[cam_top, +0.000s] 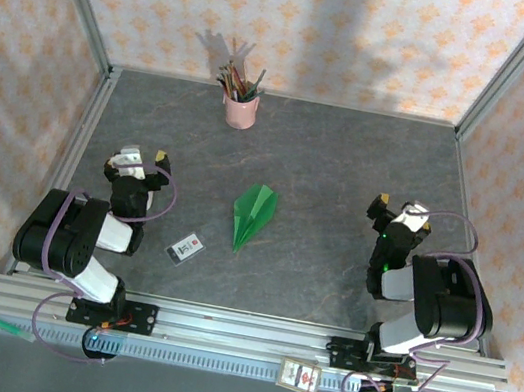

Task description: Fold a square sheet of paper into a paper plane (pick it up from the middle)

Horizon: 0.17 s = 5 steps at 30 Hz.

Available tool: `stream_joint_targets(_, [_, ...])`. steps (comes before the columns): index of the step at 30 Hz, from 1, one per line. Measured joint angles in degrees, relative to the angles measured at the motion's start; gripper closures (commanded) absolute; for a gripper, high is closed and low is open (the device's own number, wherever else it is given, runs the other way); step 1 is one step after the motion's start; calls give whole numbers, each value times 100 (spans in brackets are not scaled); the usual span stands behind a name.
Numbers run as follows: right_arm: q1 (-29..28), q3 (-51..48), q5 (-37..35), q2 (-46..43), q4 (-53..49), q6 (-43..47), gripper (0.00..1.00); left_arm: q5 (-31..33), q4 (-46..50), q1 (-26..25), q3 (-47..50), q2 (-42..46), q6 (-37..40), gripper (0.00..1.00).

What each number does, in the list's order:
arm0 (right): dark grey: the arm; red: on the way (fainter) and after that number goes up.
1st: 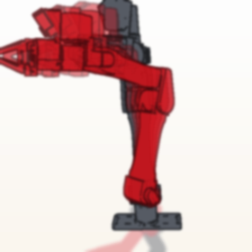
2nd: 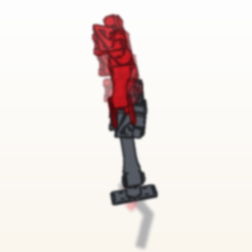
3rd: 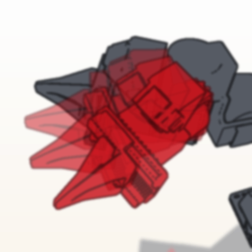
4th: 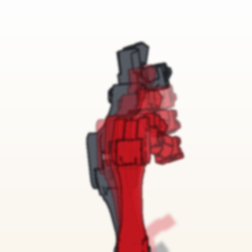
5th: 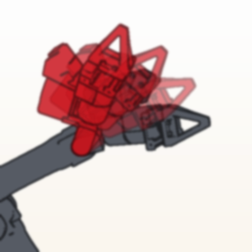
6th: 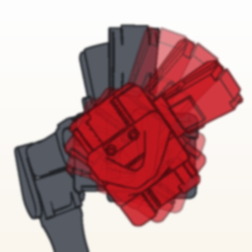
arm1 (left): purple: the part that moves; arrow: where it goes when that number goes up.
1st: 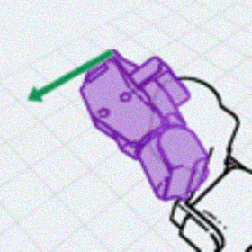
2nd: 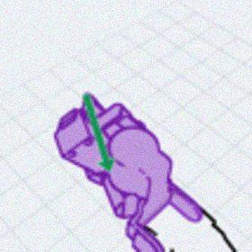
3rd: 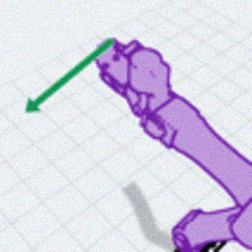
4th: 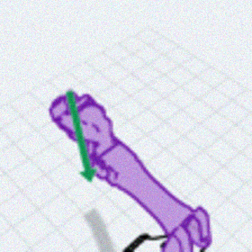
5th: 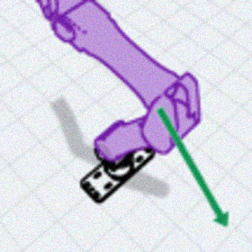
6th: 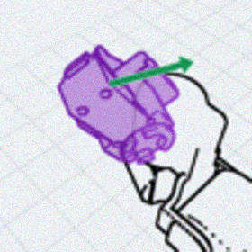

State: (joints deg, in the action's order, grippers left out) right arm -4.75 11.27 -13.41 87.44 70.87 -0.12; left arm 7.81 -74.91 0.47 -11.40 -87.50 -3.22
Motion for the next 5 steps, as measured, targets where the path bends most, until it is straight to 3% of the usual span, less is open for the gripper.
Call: stream_joint_targets(5, [0,0,0,0,0,0,0,-4,0,-9,0,0,20,1])
